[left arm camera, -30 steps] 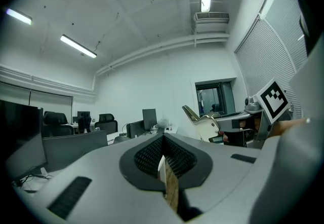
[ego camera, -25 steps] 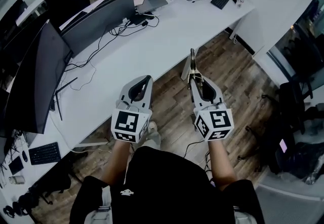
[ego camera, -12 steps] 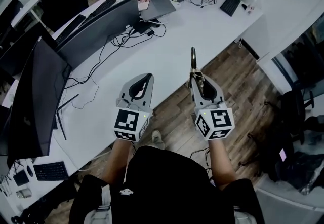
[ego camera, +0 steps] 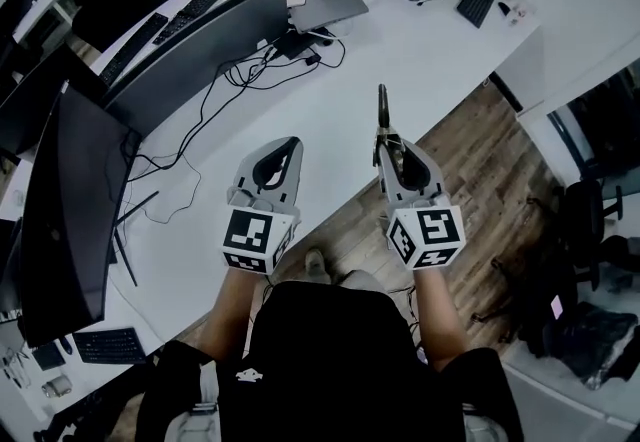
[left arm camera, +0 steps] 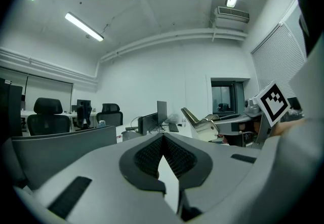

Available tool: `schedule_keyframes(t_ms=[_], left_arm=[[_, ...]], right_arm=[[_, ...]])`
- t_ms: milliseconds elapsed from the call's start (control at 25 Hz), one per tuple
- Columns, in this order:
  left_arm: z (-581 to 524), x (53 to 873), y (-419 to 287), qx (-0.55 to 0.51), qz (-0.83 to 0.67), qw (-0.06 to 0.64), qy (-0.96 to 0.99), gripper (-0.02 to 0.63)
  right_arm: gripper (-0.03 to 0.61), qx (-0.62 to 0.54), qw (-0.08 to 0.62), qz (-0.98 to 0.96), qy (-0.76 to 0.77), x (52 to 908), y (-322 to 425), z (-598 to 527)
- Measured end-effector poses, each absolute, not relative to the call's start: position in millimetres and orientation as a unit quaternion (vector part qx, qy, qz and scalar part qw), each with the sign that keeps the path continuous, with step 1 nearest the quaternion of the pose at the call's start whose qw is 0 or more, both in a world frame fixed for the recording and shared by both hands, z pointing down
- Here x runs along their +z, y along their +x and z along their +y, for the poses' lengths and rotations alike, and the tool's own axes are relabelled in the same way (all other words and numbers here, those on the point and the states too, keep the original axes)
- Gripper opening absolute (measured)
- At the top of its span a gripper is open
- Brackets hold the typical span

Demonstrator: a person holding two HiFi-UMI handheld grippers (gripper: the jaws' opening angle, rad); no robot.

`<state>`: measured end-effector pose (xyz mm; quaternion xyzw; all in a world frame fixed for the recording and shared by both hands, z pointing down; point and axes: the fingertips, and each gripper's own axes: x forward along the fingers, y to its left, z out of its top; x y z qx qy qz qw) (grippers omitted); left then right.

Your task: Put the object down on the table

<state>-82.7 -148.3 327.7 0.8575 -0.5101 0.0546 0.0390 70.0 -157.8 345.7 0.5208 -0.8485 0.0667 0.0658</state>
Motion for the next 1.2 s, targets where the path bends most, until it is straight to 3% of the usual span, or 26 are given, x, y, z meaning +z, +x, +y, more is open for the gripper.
schedule_keyframes(t_ms=[680,1200], left_arm=[[-197,383,-102,0.078,-0.543,0.097,0.830,0.012],[-215,442,-107,0.103,-0.579,0.154,0.794,0.012]], right_arm=[[0.094,0.102,0.135,-0.874,0.456,410,37,-219],[0.094,0.131,0.260,-0.887,0.359,514,17,-245]])
